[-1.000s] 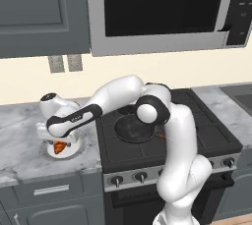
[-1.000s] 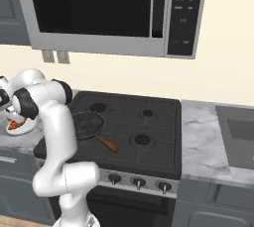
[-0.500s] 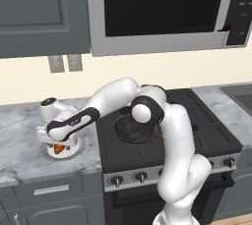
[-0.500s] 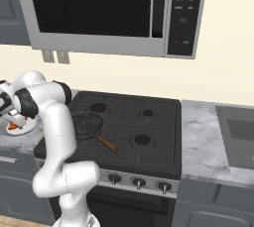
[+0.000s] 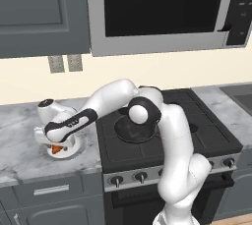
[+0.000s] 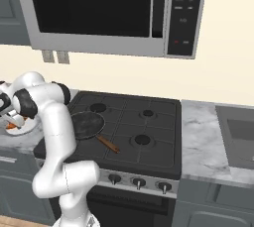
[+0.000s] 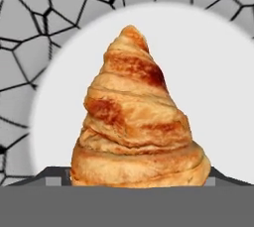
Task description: Pick the croissant and place it on the pan. Then turn on the stove to warm the croissant.
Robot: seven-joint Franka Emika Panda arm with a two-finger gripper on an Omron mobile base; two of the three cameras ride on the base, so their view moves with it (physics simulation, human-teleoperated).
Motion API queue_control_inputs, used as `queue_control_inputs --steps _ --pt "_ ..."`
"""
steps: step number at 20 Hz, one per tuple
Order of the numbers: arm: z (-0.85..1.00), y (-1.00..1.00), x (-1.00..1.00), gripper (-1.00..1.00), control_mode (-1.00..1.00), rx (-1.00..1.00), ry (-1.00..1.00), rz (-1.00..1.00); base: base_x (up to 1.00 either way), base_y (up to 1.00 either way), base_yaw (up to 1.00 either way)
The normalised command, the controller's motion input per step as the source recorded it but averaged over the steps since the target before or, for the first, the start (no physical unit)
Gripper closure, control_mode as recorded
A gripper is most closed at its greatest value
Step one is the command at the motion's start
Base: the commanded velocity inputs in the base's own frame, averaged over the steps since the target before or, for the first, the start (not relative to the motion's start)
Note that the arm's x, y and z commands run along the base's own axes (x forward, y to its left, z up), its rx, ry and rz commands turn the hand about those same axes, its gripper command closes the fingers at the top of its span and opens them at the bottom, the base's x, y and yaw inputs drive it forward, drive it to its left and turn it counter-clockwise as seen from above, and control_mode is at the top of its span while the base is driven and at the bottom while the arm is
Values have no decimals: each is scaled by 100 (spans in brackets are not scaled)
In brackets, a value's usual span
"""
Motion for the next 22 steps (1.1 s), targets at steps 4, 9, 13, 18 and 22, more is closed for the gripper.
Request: queue_control_inputs --steps 4,9,13,18,22 --pt "-2 0 0 100 -100 0 0 0 0 0 0" --pt "3 -10 -8 100 -100 0 0 0 0 0 0" --pt "21 -18 -16 100 -100 1 0 0 0 0 0" --pt "22 -20 -18 100 -100 0 -2 -1 0 0 0" --pt "25 -16 -31 100 -100 0 -11 0 0 0 0"
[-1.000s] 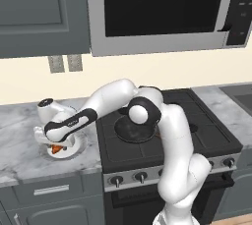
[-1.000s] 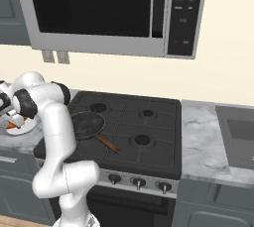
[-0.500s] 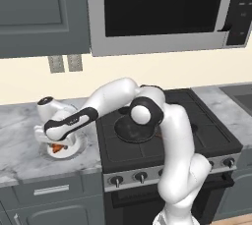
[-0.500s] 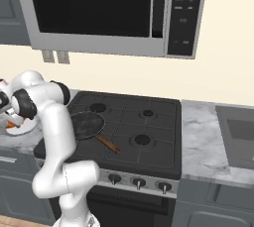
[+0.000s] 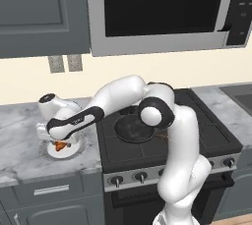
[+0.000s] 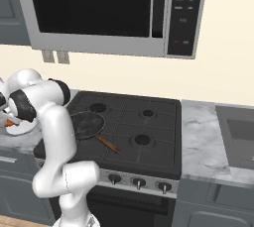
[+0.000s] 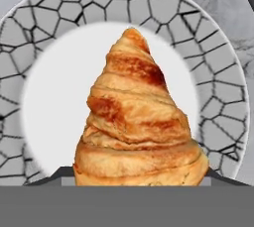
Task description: Pick the croissant and place it on the pan. Then turn on the stove to warm the croissant.
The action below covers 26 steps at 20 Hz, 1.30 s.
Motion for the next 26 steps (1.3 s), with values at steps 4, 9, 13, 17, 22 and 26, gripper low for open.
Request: queue_control_inputs --steps 4,9,13,17,22,26 --pt "29 -16 -38 100 -100 1 -13 0 0 0 0" --pt "39 -24 -32 100 -100 4 -10 0 0 0 0" --pt "46 -45 -24 100 -100 10 -4 -3 0 0 0" --pt "36 -70 -21 100 -100 11 0 -4 0 0 0" --pt "19 -77 -18 100 -100 8 0 -4 0 0 0" --pt "17 -74 -28 100 -100 6 0 -2 0 0 0"
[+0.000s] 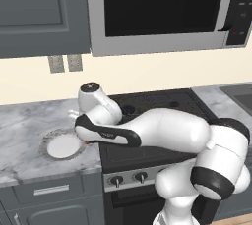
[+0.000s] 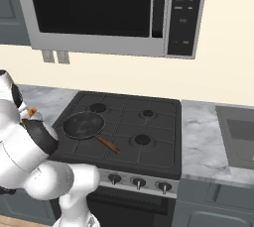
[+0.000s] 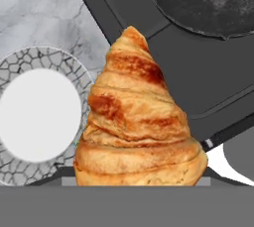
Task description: Pick the croissant and place it on the pan. Then turn on the stove to warm the croissant.
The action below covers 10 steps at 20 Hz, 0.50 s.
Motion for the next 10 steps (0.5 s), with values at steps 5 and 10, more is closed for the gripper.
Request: queue_control_inputs --steps 5,10 --pt "36 -58 -27 100 -100 6 0 0 0 0 0" --pt "48 -45 -13 100 -100 7 0 0 0 0 0"
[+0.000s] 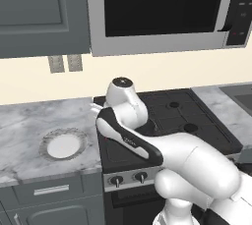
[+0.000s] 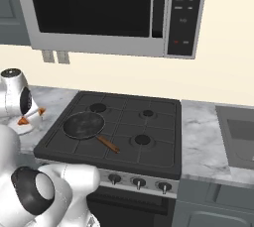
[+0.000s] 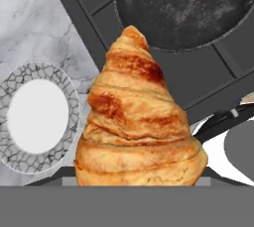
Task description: Pick the croissant and place it on the pan. Then turn on the stove to warm the croissant.
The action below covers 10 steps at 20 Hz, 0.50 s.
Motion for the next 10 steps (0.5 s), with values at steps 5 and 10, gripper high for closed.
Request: queue_control_inputs --steps 5,10 --pt "42 -40 0 100 -100 4 1 0 0 0 0" --pt "18 -39 0 100 -100 1 3 0 0 0 0"
